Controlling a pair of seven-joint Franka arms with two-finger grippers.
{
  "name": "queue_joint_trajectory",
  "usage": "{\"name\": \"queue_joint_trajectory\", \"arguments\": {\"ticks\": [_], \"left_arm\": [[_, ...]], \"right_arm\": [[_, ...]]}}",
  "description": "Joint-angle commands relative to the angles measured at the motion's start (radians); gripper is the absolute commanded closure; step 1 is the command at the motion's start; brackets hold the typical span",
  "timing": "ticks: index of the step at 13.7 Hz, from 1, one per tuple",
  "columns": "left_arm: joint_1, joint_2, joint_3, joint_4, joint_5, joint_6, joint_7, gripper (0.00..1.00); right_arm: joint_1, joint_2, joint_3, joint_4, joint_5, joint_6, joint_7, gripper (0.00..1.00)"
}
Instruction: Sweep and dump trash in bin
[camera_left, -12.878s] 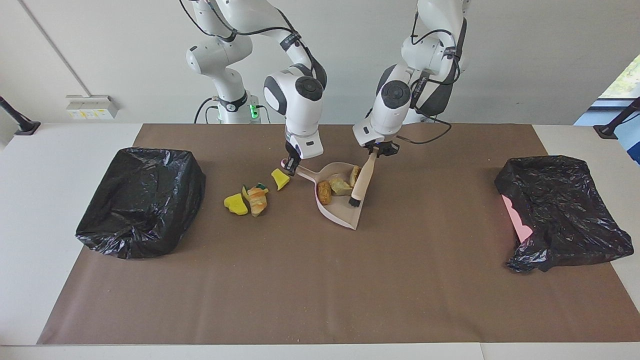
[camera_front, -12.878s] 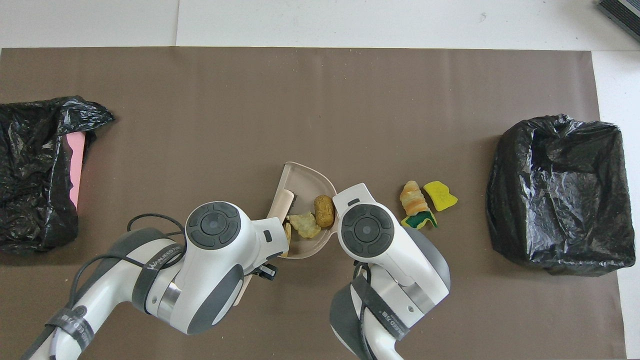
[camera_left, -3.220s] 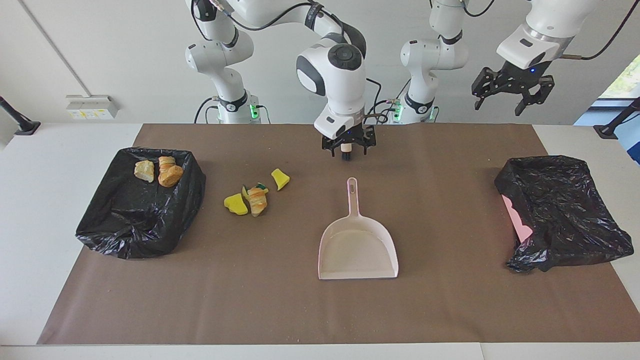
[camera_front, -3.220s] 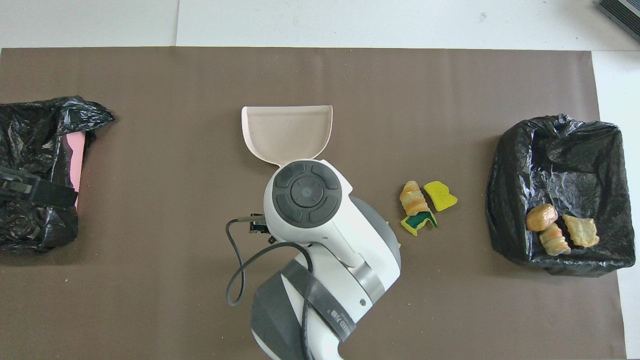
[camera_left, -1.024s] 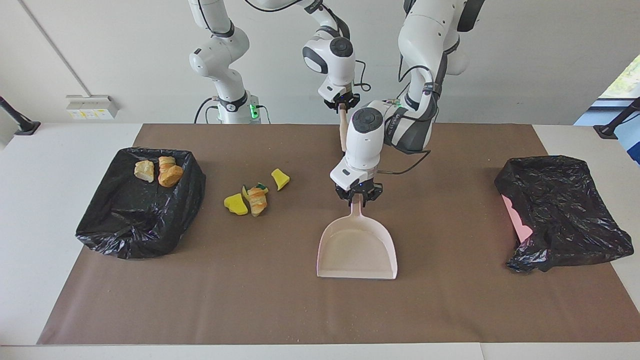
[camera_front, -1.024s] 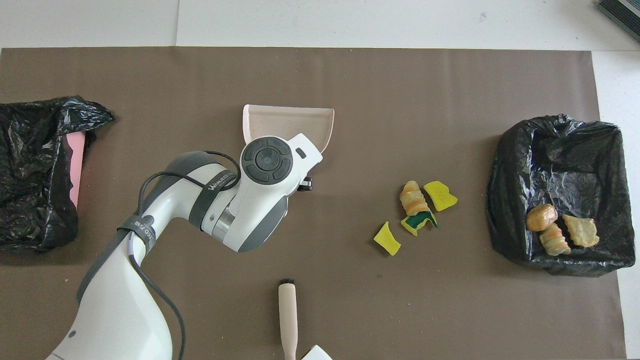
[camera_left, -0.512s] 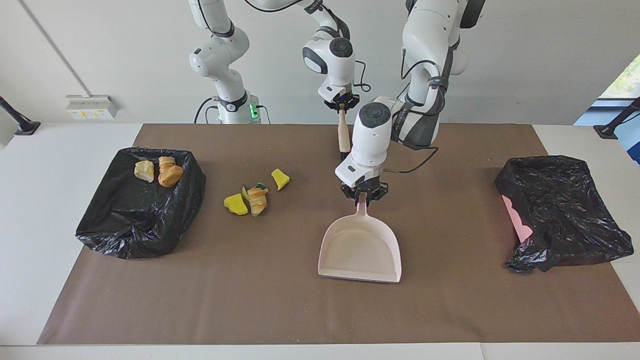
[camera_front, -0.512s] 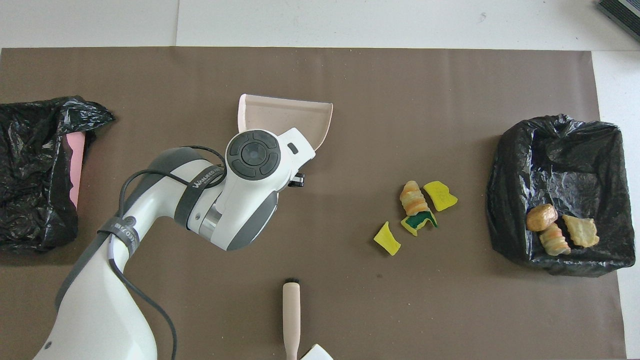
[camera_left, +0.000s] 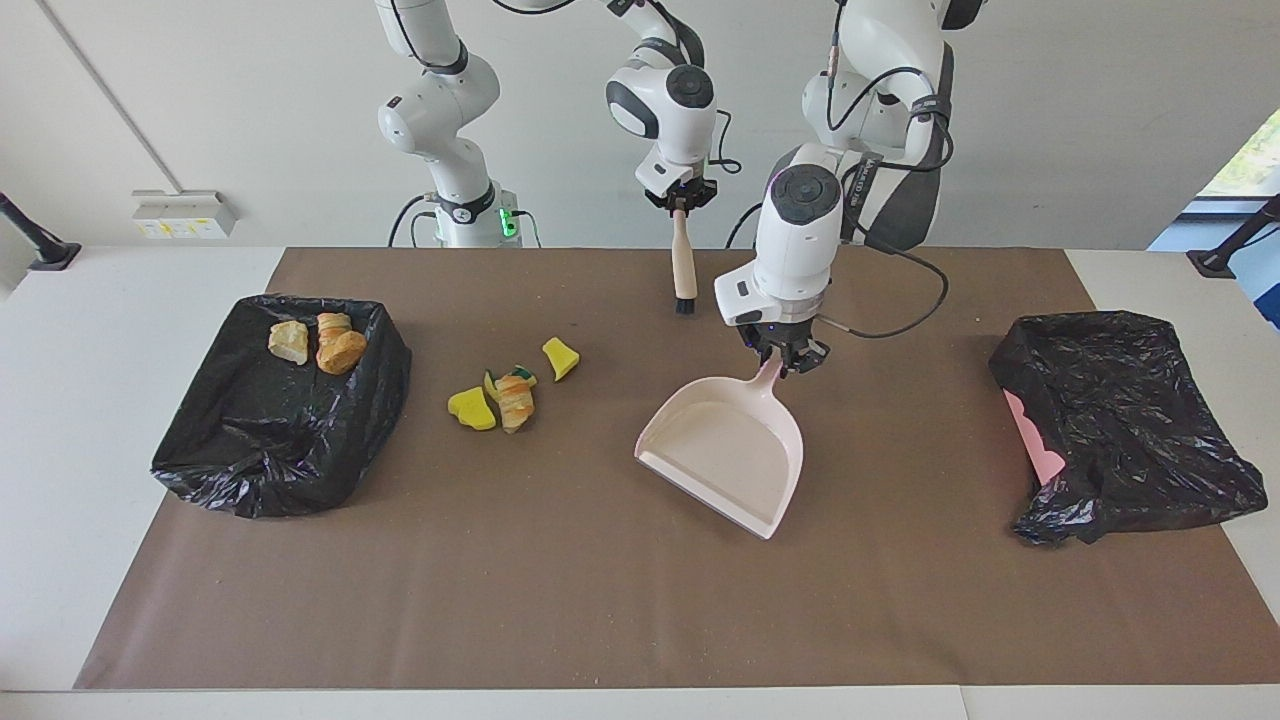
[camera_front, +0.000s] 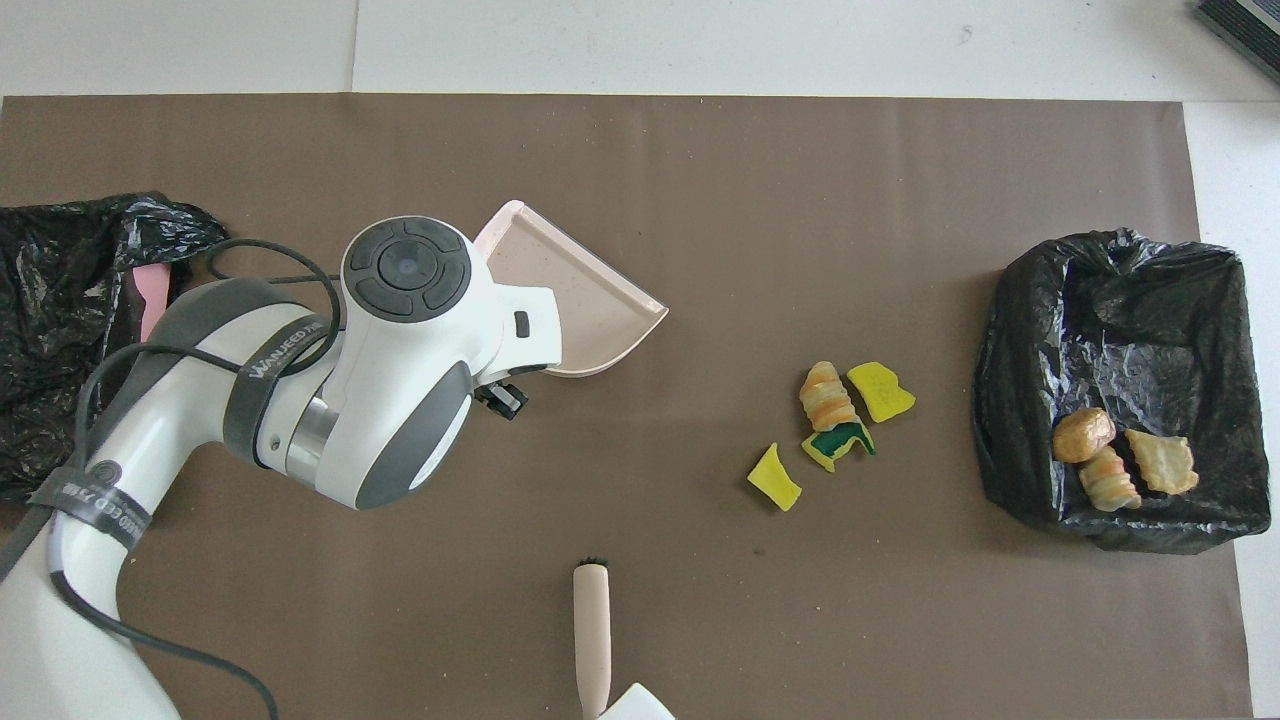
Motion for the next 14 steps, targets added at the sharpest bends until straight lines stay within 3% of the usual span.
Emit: {"name": "queue_joint_trajectory", "arguments": {"ticks": [1, 4, 8, 11, 14], "left_arm": [[0.021, -0.033, -0.005, -0.043, 0.008, -0.017, 0.21, 1.0], [0.013, -0.072, -0.005, -0.124, 0.008, 0.069, 0.422, 1.0], [-0.038, -0.133, -0.007, -0.262, 0.026, 0.145, 0.42, 1.0], [-0.062, -0.187, -0.011, -0.351, 0.049, 0.175, 0.42, 1.0], [-0.128, -0.204, -0.011, -0.431, 0.103, 0.221, 0.417, 1.0]], "right_arm": [[-0.084, -0.133, 0.001, -0.008, -0.017, -0.149, -0.08, 1.0], [-0.21, -0.251, -0.002, 0.0, -0.028, -0.34, -0.195, 1.0], [-0.455, -0.364, -0.003, 0.058, -0.065, -0.557, -0.42, 1.0], [-0.682, -0.359, 0.0, 0.124, -0.13, -0.651, -0.559, 1.0], [-0.895, -0.334, 0.001, 0.107, -0.204, -0.62, -0.862, 1.0]]}}
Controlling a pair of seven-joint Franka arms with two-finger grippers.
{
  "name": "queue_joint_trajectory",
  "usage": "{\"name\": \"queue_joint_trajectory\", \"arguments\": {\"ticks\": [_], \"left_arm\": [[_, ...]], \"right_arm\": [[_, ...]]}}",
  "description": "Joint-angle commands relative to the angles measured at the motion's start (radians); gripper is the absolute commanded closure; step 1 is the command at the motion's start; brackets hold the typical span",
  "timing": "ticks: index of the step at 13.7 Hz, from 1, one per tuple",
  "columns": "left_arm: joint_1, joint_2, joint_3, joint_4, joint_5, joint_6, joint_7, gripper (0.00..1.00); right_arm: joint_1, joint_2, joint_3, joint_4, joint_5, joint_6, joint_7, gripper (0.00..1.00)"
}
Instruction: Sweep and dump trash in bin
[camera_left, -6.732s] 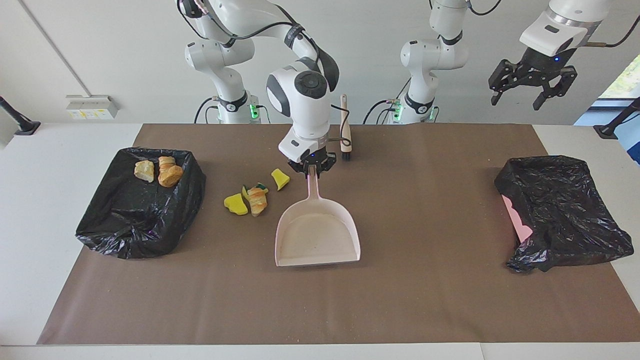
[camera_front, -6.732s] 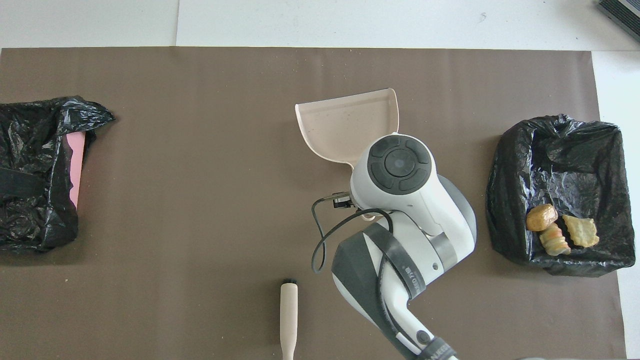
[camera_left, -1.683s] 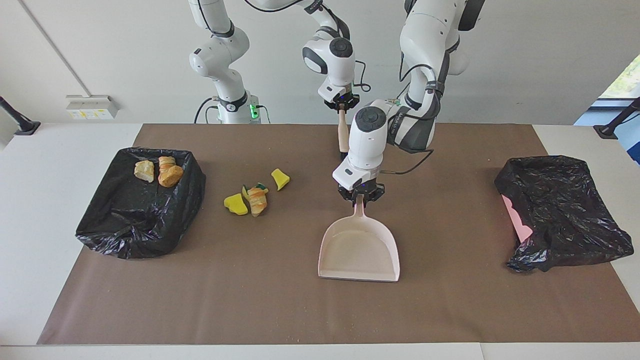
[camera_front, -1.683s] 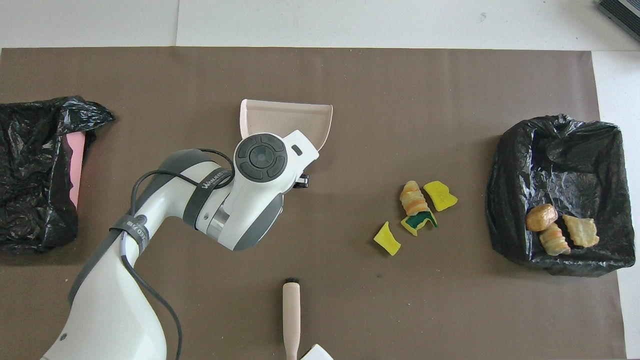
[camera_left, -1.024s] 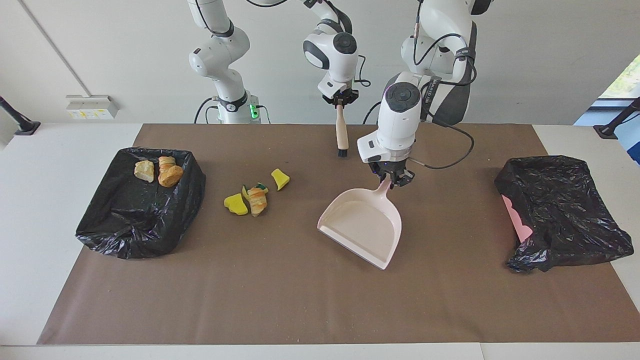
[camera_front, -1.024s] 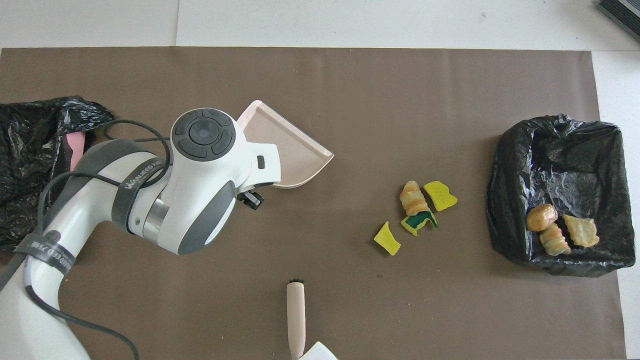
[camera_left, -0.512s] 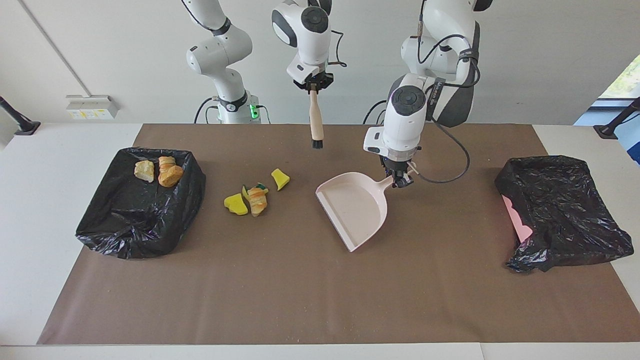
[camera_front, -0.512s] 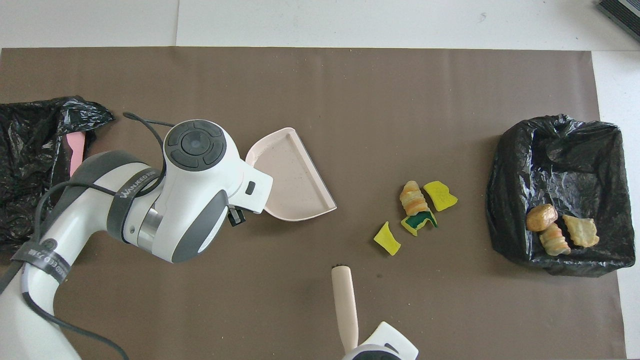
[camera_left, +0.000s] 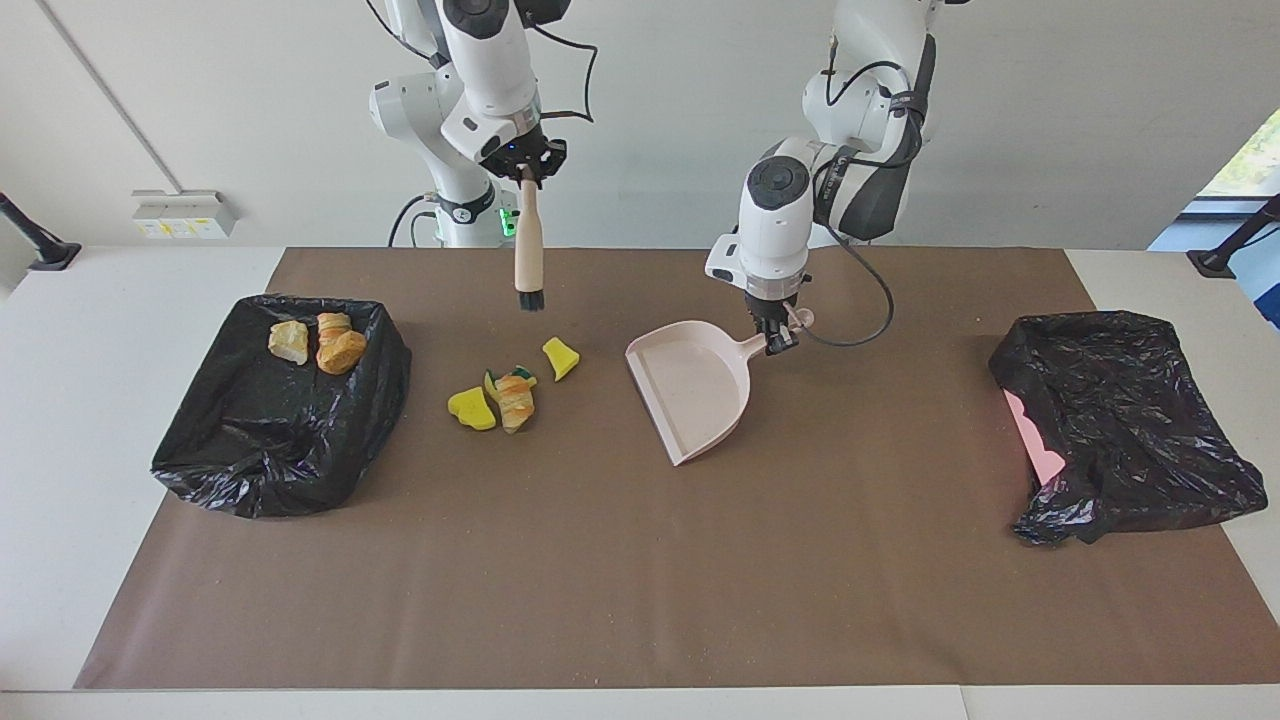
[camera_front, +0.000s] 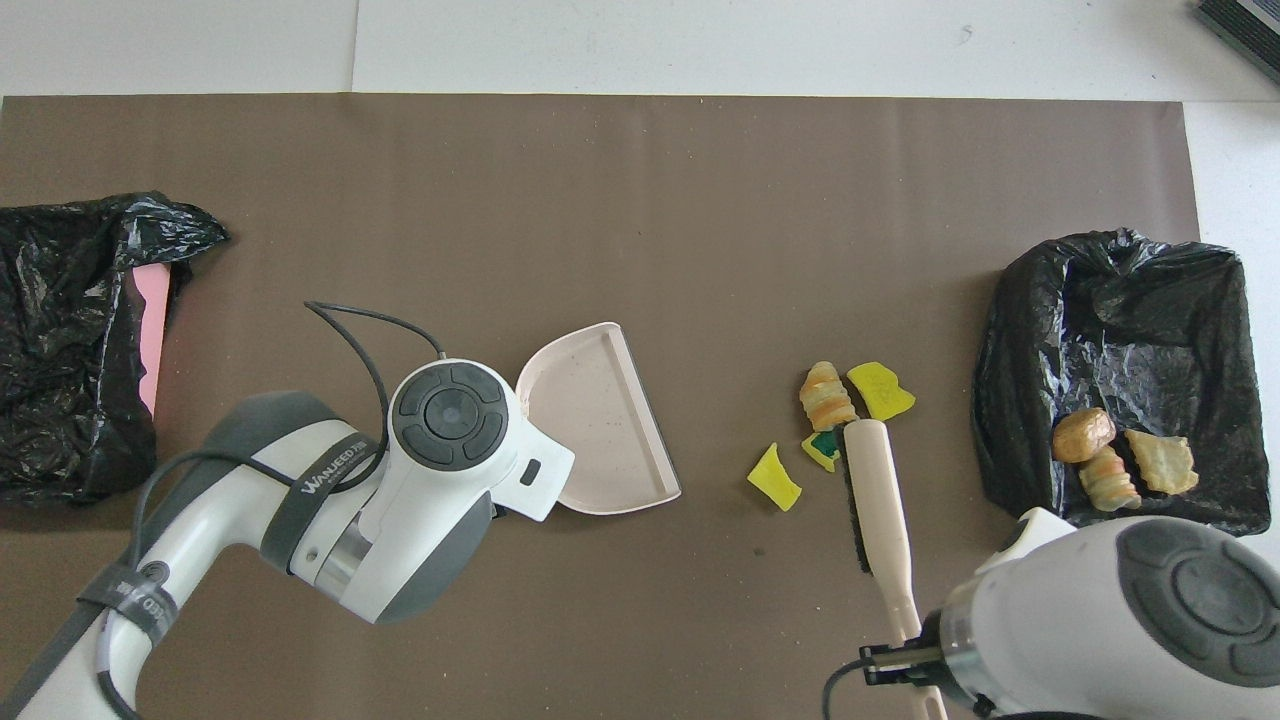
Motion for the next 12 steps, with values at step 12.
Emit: {"name": "queue_joint_trajectory", "arguments": {"ticks": [12], "left_arm": [[-0.113, -0.075, 0.009, -0.169, 0.038, 0.091, -0.076, 1.0]], "right_arm": [[-0.235, 0.328, 0.016, -0.033, -0.279, 0.398, -0.183, 1.0]]}}
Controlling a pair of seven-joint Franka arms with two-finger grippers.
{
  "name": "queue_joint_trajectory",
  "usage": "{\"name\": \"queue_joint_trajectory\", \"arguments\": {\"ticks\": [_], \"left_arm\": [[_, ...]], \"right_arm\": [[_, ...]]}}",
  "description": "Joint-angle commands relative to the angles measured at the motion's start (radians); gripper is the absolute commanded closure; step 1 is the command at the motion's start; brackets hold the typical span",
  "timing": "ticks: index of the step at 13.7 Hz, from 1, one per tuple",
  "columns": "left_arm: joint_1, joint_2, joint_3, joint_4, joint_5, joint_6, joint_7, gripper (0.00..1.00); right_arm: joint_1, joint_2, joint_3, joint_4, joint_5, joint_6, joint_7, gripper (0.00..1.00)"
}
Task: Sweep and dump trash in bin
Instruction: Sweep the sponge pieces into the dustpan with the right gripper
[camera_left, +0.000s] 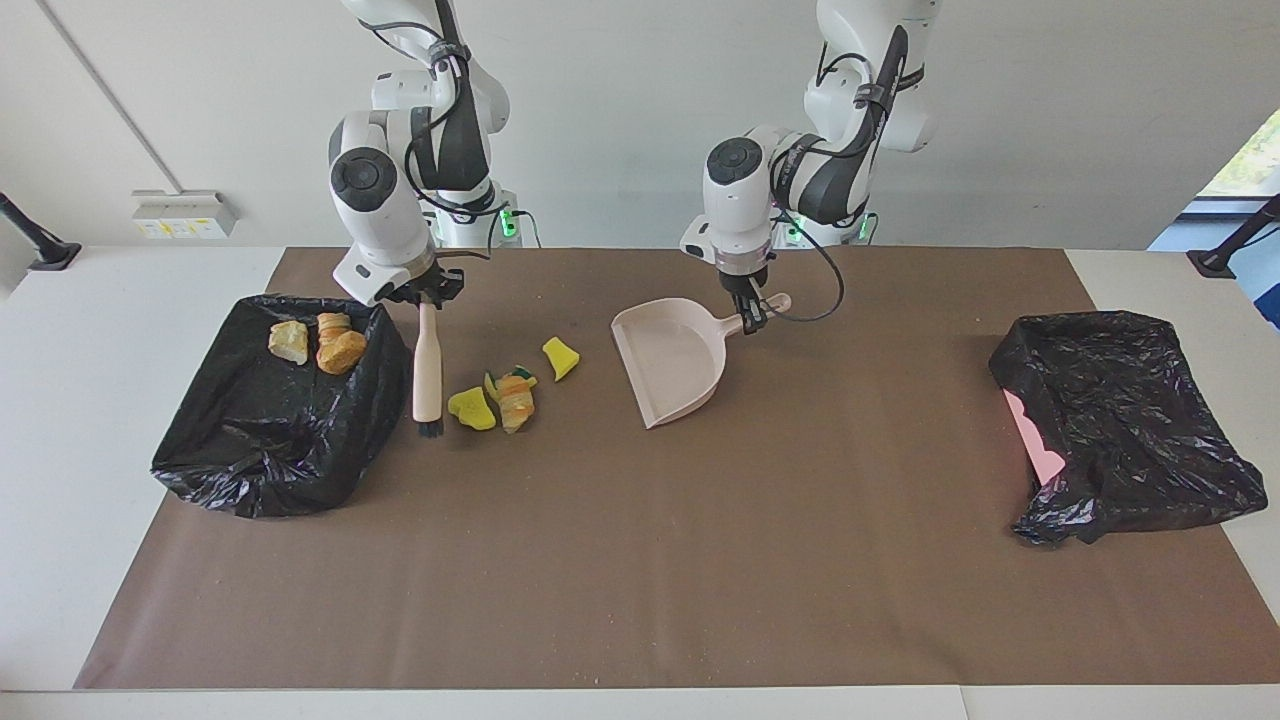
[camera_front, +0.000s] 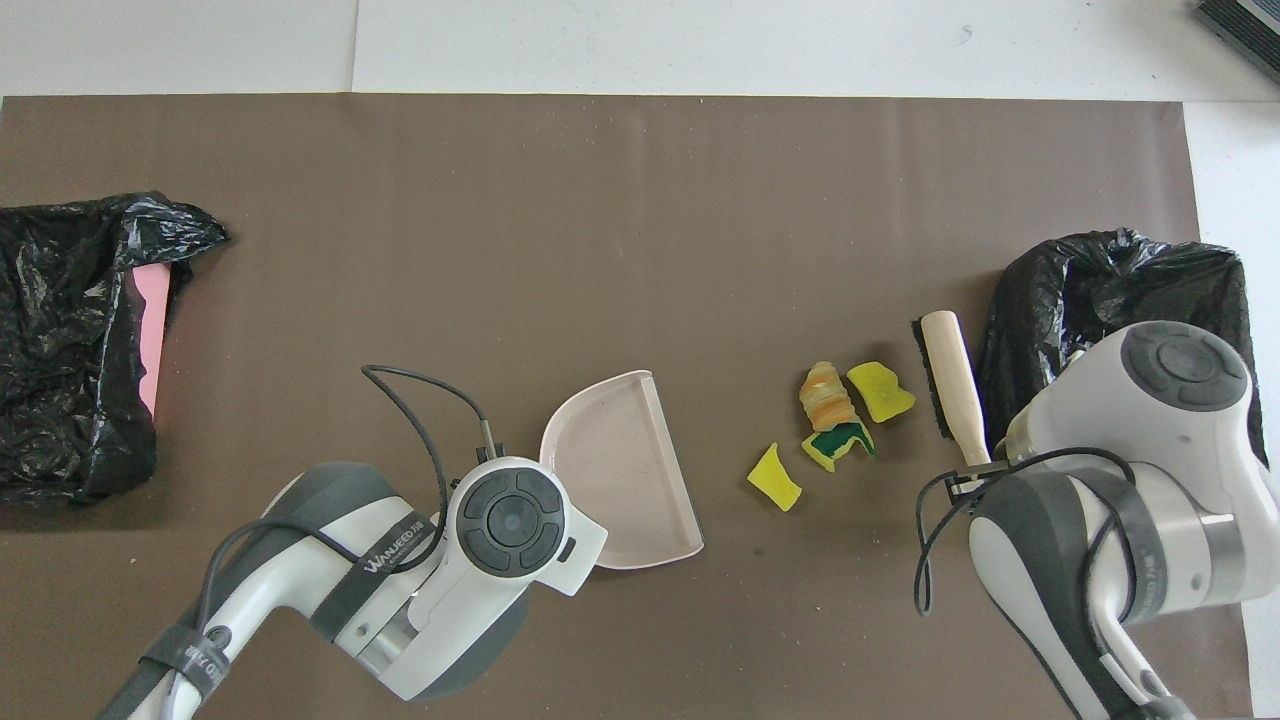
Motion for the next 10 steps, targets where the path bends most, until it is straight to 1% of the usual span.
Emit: {"name": "queue_joint_trajectory", "arguments": {"ticks": [1, 2, 3, 8, 10], "left_arm": [[-0.019, -0.021, 0.011, -0.04, 0.018, 0.026, -0.005, 1.0], [-0.019, -0.021, 0.011, -0.04, 0.018, 0.026, -0.005, 1.0], [-0.019, -0.021, 0.011, -0.04, 0.018, 0.024, -0.005, 1.0], [-0.017, -0.027, 0.011, -0.049, 0.018, 0.021, -0.005, 1.0], [-0.017, -0.027, 0.011, -0.051, 0.018, 0.023, -0.005, 1.0]], "right_arm": [[-0.012, 0.018, 0.016, -0.023, -0.062, 0.039, 0.018, 1.0], [-0.005, 0.035, 0.018, -0.032, -0.109, 0.06, 0.036, 1.0], [-0.001, 0.037, 0.02, -0.052, -0.128, 0.083, 0.05, 1.0], [0.07, 0.045, 0.021, -0.115, -0.119, 0.109, 0.096, 1.0], [0.119, 0.043, 0.021, -0.133, -0.095, 0.108, 0.109, 1.0]]}}
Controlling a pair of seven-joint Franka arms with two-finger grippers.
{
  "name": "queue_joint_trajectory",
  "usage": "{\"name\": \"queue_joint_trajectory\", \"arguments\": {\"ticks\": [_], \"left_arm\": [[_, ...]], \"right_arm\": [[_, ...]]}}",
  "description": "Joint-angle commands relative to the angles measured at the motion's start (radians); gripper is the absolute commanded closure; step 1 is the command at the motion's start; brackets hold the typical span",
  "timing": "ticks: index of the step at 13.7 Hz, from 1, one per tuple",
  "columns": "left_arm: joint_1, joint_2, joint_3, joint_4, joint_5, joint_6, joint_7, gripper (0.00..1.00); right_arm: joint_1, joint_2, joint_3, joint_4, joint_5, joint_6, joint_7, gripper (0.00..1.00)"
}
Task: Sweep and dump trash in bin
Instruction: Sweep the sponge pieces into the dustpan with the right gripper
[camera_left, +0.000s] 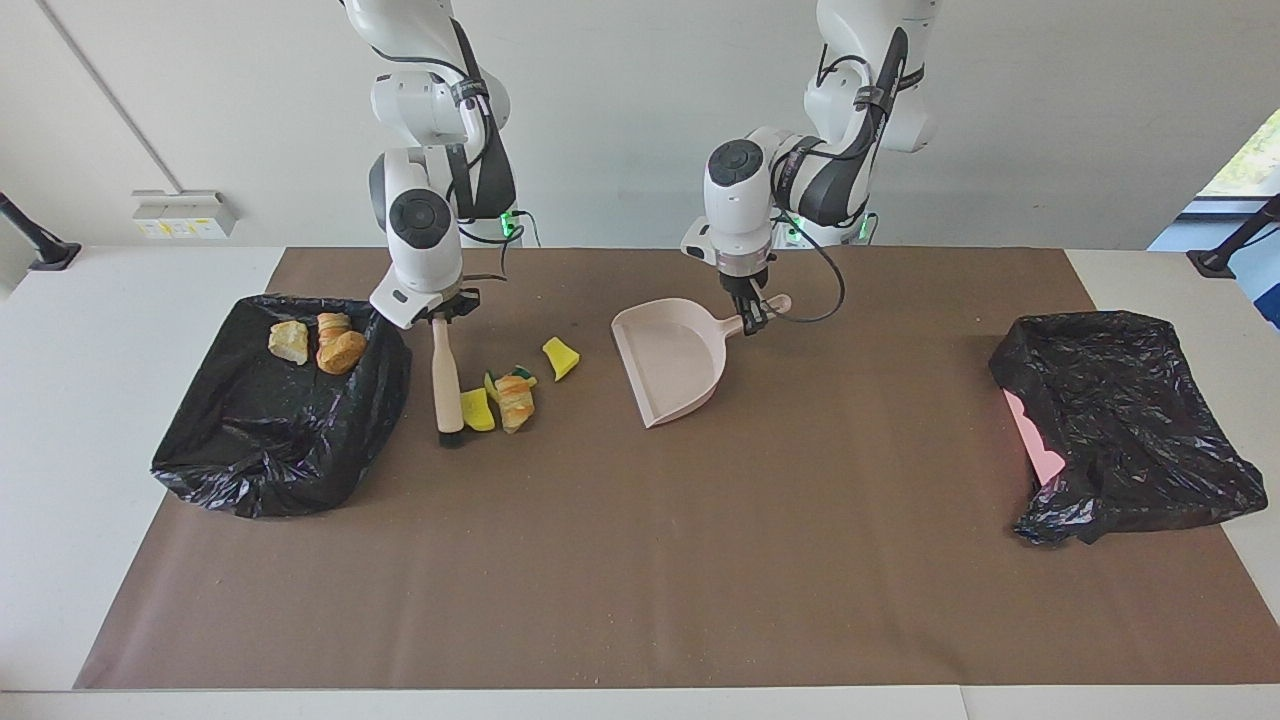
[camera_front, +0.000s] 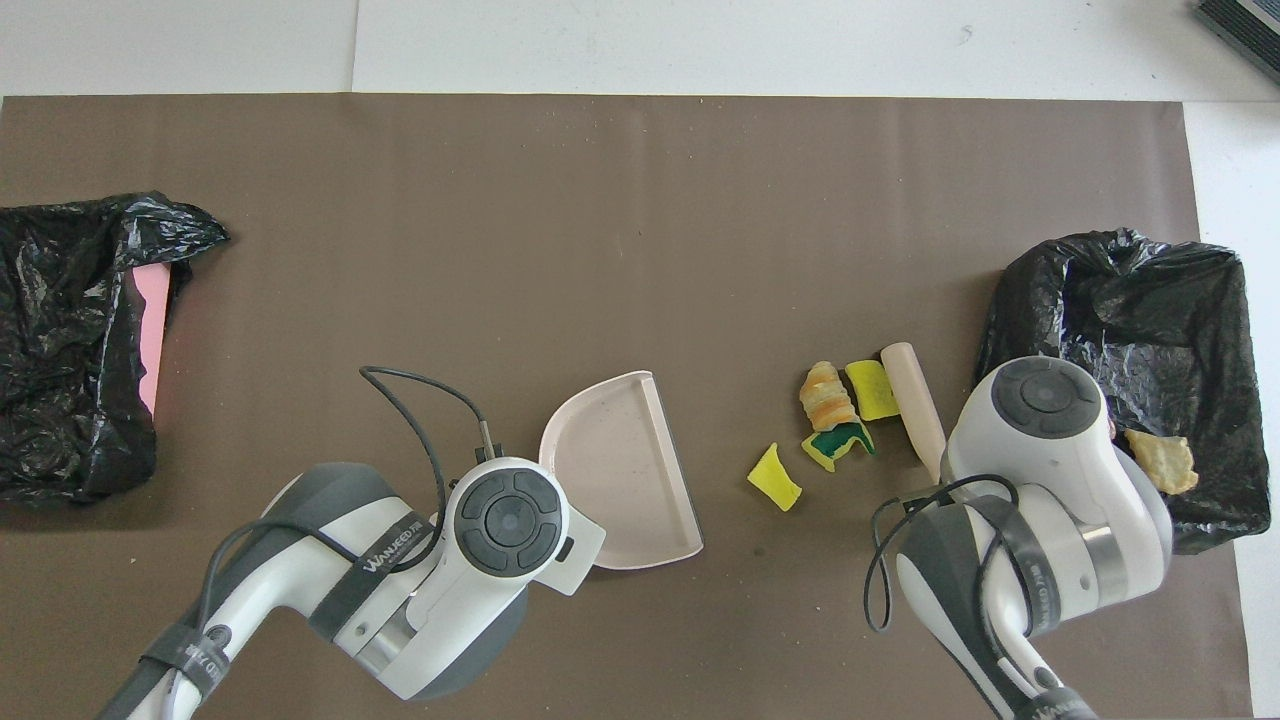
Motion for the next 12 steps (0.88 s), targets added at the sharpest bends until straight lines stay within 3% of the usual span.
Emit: {"name": "queue_joint_trajectory", "arguments": {"ticks": [1, 8, 12], "left_arm": [[-0.017, -0.027, 0.009, -0.045, 0.018, 0.017, -0.005, 1.0], [-0.005, -0.03, 0.009, -0.053, 0.018, 0.02, -0.005, 1.0], [-0.001, -0.029, 0.009, -0.055, 0.018, 0.023, -0.005, 1.0]], "right_arm": [[0.027, -0.015, 0.006, -0.034, 0.035, 0.025, 0.024, 1.0], [0.212, 0.006, 0.006, -0.056, 0.253, 0.035, 0.079, 1.0], [0.269, 0.008, 0.006, -0.054, 0.405, 0.074, 0.075, 1.0]]}}
